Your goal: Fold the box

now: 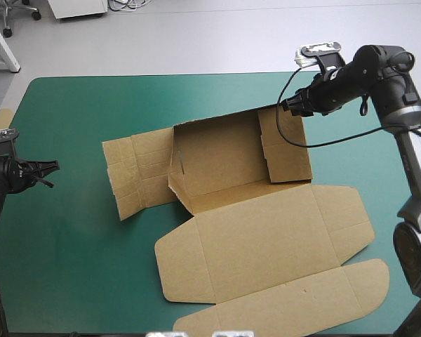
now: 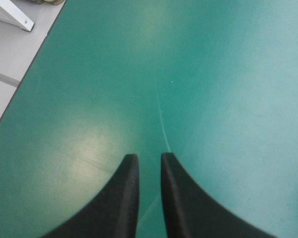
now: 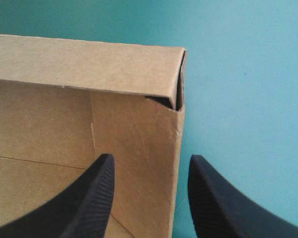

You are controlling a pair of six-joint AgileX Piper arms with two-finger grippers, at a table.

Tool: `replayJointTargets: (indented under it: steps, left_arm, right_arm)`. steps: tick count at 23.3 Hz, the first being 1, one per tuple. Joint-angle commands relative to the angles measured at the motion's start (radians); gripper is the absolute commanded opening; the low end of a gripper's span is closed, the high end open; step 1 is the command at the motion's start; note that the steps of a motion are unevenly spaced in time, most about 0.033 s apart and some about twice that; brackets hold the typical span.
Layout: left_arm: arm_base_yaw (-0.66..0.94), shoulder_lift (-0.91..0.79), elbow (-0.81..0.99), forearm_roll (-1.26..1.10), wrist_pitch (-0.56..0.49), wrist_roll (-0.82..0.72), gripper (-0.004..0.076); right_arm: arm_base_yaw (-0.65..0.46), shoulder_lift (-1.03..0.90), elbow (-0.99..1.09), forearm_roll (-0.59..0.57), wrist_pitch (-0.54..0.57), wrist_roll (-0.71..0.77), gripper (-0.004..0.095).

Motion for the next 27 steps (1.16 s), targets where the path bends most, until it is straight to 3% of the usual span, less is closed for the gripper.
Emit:
replayJointTargets:
  steps: [1, 4, 7, 10, 13, 16, 27]
  left_arm:
    - [0.0, -0.029, -0.027, 0.005, -0.04, 0.004, 0.0117]
    - [0.0, -0.029, -0.027, 0.004, -0.041, 0.004, 0.0117]
    - [0.0, -0.029, -0.027, 0.004, -0.056, 0.009, 0.0117]
    - [0.0, -0.029, -0.027, 0.009, -0.059, 0.011, 0.0114]
    - [0.0, -0.029, -0.027, 0.009, -0.057, 0.011, 0.0114]
    - [0.0, -0.029, -0.027, 0.009, -0.053, 0.011, 0.0114]
    - [0.0, -0.029, -0.027, 0.009, -0.051, 0.011, 0.0114]
  right_arm:
    - [-0.006, -0.163, 0.105, -0.006, -0.062, -0.011, 0.0437]
    - [-0.006, -0.329, 0.359, -0.002, -0.223, -0.023, 0.0394]
    - [-0.004, -0.612, 0.762, 0.121, -0.568, -0.128, 0.04]
    - [-0.004, -0.733, 0.991, 0.237, -0.736, -0.256, 0.0552]
    - [-0.004, -0.686, 1.036, 0.235, -0.737, -0.256, 0.0698]
    - [-0.004, -0.59, 1.019, 0.235, -0.781, -0.256, 0.0702]
    - [-0.004, -0.316, 0.879, 0.237, -0.779, -0.256, 0.069]
